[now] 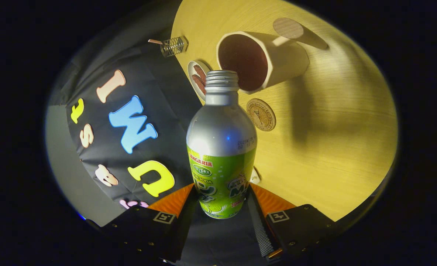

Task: Take the bottle from table, then pour the juice into the cup, finally place the bottle on the coaster

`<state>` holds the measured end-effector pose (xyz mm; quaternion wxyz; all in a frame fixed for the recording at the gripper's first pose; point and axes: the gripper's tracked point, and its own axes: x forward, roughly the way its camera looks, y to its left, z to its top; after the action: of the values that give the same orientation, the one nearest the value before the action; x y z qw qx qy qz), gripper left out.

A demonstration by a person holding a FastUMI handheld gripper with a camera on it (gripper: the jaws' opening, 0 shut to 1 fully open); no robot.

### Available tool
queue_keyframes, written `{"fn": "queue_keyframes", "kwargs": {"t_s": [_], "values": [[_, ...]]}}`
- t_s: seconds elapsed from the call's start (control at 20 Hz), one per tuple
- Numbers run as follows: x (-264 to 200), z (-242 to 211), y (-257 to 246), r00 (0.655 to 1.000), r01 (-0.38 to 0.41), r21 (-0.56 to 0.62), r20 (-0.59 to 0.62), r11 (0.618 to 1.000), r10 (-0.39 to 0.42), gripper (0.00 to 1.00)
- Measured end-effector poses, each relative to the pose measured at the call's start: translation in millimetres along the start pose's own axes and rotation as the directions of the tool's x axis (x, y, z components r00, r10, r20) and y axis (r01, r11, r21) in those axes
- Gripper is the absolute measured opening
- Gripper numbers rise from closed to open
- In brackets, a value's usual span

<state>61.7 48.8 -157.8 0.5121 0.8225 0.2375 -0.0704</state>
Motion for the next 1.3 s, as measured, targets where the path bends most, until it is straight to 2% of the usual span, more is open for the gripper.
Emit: {"fn": "queue_keyframes", "kwargs": {"t_s": [0.3,0.6,0.9,1.3], "values": [[-0.6,10.2,-30.7,0.998,0.059,-0.168,0.038,0.984,-0.053,0.76],[-1.4,21.6,-56.2,0.992,0.120,-0.348,0.083,0.930,-0.097,0.76],[0.4,26.7,-70.9,0.985,0.170,-0.529,0.126,0.831,-0.121,0.76],[12.3,36.3,-71.4,0.973,0.222,-0.733,0.206,0.643,-0.101,0.76]]}}
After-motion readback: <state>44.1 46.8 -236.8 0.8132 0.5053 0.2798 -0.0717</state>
